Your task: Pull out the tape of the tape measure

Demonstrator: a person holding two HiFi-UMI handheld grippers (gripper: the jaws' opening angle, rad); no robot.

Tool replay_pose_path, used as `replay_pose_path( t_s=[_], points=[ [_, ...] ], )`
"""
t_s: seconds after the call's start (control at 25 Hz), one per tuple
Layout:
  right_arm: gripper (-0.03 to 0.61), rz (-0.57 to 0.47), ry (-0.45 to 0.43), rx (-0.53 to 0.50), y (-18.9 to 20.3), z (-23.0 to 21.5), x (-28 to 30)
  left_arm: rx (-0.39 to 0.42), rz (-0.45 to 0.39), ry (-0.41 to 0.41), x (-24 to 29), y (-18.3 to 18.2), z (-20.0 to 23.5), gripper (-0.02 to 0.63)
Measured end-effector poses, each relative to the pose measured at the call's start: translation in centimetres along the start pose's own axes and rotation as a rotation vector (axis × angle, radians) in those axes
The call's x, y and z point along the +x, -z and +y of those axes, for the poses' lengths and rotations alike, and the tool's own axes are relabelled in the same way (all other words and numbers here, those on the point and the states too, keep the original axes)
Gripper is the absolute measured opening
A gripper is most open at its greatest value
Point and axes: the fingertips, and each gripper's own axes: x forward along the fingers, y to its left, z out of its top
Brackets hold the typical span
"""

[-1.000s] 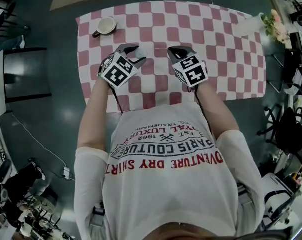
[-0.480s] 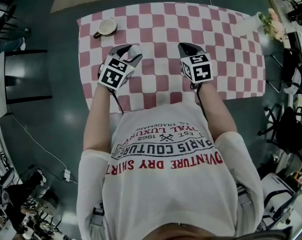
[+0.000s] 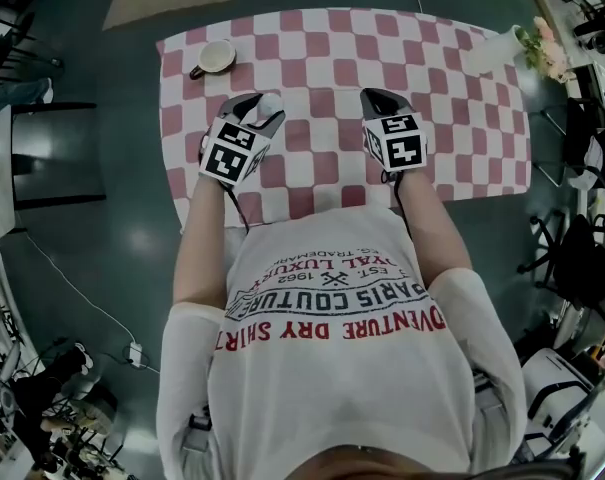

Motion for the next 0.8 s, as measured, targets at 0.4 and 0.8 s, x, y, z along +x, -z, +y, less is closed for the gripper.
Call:
replay_pose_path(
  t_s=[0.4,0.8],
  points=[
    [0.032,0.008,0.021,0.068,2.0,-1.9,-0.6,-0.058,-0.006,-0.041,-1.0,1.8,1.2,0.23],
    [0.032,0.019,0.113,0.099,2.8,-6.3,-1.1,-0.067,0.018,-0.032,-1.7,3.5,2.3,0.23]
  ],
)
